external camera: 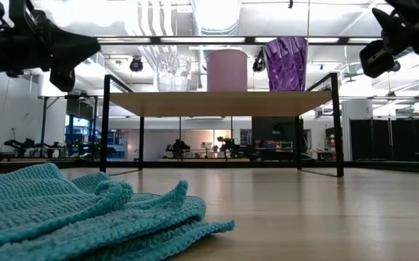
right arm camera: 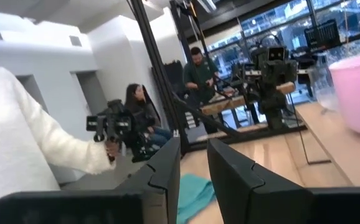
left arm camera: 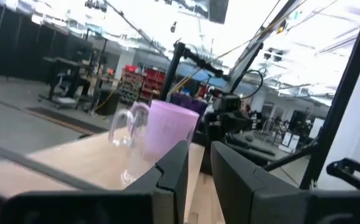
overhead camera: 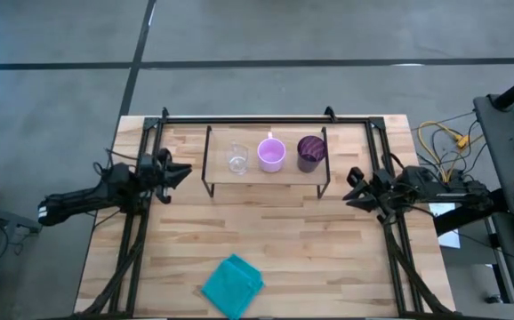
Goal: Stack small to large cups/mugs on shelf
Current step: Return to Home Position
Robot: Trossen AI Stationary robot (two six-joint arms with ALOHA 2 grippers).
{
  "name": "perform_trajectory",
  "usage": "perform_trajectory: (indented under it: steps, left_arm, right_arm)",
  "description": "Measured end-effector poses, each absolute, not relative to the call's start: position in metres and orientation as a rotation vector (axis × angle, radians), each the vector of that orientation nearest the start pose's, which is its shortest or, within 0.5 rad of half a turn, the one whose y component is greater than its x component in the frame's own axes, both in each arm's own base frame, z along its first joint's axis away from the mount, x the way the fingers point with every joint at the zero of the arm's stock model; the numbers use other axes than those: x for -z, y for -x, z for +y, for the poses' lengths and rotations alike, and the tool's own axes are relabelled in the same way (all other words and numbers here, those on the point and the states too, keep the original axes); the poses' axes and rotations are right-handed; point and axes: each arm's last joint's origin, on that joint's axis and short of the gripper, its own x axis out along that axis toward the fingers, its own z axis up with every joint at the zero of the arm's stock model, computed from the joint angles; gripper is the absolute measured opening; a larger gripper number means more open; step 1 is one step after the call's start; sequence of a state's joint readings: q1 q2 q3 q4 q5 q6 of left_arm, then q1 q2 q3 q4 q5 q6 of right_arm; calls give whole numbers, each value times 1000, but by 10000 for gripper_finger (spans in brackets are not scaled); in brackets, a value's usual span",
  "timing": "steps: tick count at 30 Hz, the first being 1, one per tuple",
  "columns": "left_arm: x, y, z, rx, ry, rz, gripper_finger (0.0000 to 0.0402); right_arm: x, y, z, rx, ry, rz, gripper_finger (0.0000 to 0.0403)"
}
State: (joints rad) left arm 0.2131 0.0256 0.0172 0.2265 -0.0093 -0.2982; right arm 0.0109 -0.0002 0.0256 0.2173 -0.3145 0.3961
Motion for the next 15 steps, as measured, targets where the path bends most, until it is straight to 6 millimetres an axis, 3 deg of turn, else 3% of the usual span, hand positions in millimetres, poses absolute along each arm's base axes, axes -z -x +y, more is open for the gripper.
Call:
perform_trajectory:
  steps: [15]
  left_arm:
    - [-176,-96,21,-195,288,-139,57]
  right_arm:
    - [-177,-95,10,-343,-385,-44,80]
